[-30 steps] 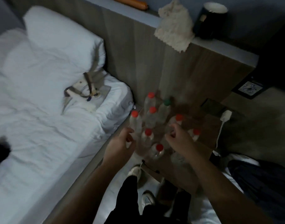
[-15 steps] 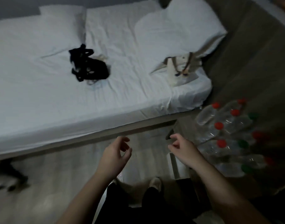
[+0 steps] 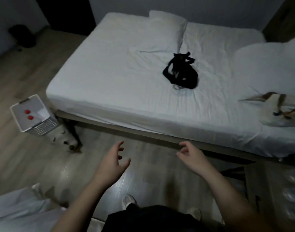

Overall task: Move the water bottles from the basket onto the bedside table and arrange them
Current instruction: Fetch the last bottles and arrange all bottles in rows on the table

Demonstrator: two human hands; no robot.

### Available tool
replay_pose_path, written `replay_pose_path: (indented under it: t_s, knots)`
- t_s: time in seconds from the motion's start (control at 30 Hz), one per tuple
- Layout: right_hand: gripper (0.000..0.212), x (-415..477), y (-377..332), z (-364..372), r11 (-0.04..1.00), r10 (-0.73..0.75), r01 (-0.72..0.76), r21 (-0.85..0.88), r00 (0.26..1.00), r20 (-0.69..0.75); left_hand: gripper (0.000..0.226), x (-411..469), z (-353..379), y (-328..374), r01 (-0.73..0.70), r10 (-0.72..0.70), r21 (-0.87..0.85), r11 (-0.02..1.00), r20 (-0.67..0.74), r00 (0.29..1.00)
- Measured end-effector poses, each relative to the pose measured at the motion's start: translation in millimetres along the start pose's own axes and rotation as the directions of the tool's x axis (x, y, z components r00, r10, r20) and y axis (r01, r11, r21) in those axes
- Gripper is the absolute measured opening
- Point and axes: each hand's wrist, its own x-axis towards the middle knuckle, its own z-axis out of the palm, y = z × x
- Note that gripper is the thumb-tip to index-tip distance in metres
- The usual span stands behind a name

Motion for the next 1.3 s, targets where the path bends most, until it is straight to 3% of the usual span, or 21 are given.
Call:
replay_pose_path:
  t_s: [0.23,0.67,1.3]
  knots:
    - [0.046,31.4,-128.0,91.9,0.974,-0.188,0.203,-0.099,0.972,0.138,0.068,-6.7,-96.4,-85.2,0.124,-0.133,-0.075,0.989,-0.131,0.982]
    - [0.047,103.5,-260.7,174.7,0.915,-0.296,0.37,-0.163,0.886,0.356,0.061,4.6,-178.7,-169.5,0.271,-0.346,-0.26,0.927,-0.31,0.886]
    - [0.045,304.0,-529.4,267.0,0.809,-0.379,0.55,-0.208,0.758,0.531,0.048,210.8,-354.4,-253.7,0.283,-0.499,-0.448,0.848,-0.493,0.713]
